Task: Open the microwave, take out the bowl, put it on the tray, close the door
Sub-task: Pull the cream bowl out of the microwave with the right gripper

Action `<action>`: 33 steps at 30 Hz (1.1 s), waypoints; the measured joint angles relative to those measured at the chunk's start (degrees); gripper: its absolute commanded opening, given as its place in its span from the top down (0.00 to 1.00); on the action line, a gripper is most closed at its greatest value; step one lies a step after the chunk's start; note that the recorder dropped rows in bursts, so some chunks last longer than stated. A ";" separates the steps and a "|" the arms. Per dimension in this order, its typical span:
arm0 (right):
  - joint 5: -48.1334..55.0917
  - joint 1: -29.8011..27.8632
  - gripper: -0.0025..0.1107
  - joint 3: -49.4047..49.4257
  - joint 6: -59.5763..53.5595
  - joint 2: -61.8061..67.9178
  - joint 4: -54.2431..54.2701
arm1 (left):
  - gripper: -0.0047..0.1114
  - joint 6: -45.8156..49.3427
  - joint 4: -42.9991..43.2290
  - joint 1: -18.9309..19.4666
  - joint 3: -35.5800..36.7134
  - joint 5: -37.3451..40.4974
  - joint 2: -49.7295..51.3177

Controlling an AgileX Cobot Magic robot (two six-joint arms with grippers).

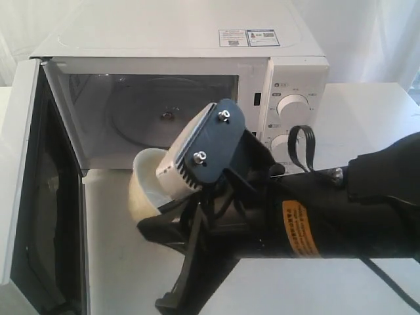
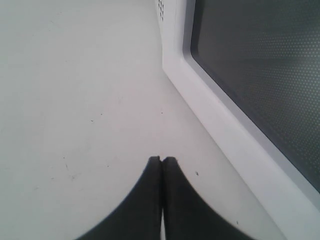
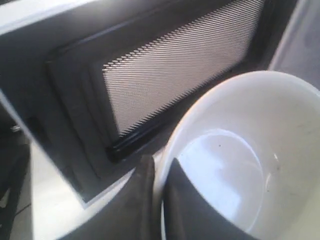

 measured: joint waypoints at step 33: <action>58.57 -1.62 0.98 -0.66 -66.14 0.82 52.11 | 0.96 0.00 0.00 0.00 0.00 0.00 0.00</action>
